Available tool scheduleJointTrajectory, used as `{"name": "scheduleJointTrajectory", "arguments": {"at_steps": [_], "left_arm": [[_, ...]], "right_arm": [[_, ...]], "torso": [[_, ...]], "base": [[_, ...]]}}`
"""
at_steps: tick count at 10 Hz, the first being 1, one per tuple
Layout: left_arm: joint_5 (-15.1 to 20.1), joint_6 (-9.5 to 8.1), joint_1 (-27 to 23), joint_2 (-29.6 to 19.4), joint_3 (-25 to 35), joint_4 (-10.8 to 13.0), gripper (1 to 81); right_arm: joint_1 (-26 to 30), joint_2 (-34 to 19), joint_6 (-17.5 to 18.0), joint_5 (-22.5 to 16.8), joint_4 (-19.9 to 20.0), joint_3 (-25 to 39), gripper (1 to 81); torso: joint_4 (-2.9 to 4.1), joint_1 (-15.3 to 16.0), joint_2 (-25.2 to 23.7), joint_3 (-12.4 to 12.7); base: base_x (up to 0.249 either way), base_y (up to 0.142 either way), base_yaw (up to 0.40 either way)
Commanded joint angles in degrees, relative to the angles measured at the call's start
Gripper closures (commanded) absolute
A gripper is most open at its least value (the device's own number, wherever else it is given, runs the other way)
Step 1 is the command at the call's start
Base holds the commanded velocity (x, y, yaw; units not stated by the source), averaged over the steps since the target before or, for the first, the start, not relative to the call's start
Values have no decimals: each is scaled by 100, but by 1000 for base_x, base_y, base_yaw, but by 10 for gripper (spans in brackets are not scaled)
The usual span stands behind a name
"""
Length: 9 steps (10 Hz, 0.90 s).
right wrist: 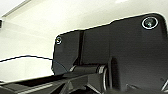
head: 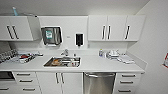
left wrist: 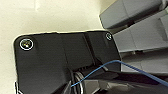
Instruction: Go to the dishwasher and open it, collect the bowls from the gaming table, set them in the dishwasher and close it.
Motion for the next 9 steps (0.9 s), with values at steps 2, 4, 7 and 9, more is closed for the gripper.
{"name": "scheduleJointTrajectory", "arguments": {"at_steps": [2,4,7,9], "left_arm": [[317,12,-328,-87,119,-53,10],[317,12,-328,-78,119,-53,10],[317,12,-336,-78,111,-53,10],[317,12,-328,-78,111,-53,10]], "right_arm": [[293,-48,-32,-267,-86,68,10],[293,-48,-32,-267,-86,59,10],[293,-48,-40,-267,-86,59,10],[284,-48,-32,-267,-86,59,10]], "torso": [[0,-5,-2,0],[0,-5,-6,2],[0,-5,-5,2],[0,-5,-5,2]], "base": [[88,0,0],[90,0,0],[94,0,0],[95,0,0]]}}
